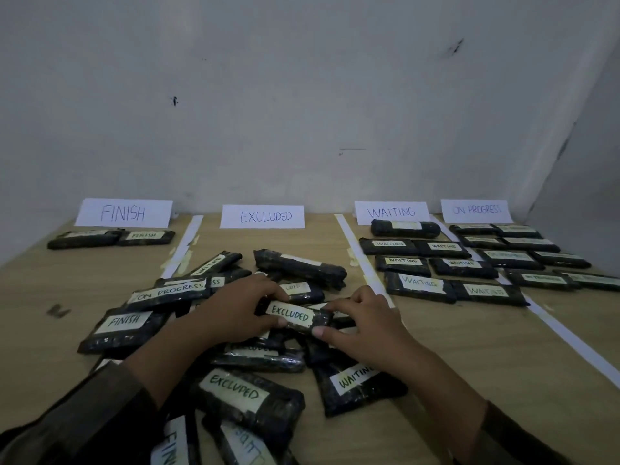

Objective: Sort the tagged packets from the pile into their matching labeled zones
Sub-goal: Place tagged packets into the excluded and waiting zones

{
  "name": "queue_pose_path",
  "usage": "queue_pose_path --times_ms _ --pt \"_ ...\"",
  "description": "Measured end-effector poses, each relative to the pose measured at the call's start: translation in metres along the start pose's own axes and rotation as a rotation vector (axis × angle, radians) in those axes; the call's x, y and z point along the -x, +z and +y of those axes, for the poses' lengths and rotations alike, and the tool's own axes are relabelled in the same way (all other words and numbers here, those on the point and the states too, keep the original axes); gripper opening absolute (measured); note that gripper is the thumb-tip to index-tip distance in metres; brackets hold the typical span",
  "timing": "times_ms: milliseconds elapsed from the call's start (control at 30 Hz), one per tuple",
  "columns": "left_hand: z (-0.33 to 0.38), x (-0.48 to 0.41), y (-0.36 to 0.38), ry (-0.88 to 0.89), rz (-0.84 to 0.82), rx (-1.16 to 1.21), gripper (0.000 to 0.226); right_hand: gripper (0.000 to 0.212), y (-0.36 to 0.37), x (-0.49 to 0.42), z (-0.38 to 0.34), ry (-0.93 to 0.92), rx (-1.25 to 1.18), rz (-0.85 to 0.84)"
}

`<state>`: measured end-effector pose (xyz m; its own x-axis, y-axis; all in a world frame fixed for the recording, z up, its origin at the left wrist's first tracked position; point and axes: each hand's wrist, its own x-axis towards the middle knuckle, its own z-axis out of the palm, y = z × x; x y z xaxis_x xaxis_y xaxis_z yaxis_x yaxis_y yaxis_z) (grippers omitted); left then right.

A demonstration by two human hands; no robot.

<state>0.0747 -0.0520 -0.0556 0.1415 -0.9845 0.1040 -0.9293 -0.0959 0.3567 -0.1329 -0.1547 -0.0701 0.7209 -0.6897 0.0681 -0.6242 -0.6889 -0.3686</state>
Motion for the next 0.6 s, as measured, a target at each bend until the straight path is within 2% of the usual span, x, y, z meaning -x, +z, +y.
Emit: queue_pose_path --times_ms 100,333,467,600 --pt "0.002 0.003 -0.001 -0.003 0.037 0.054 0.035 0.053 0.007 0.000 -0.003 0.021 -0.069 0.053" --pt "0.003 0.006 -0.011 0.003 0.101 0.275 0.028 0.033 0.012 -0.001 -0.004 -0.001 -0.252 0.161" --pt "0.004 0.006 -0.010 -0.013 0.136 0.315 0.028 0.042 0.015 -0.002 -0.003 -0.052 -0.153 0.293" --pt "0.004 0.005 -0.009 -0.061 0.127 0.394 0.025 0.053 0.017 -0.001 -0.007 -0.212 -0.019 0.453"
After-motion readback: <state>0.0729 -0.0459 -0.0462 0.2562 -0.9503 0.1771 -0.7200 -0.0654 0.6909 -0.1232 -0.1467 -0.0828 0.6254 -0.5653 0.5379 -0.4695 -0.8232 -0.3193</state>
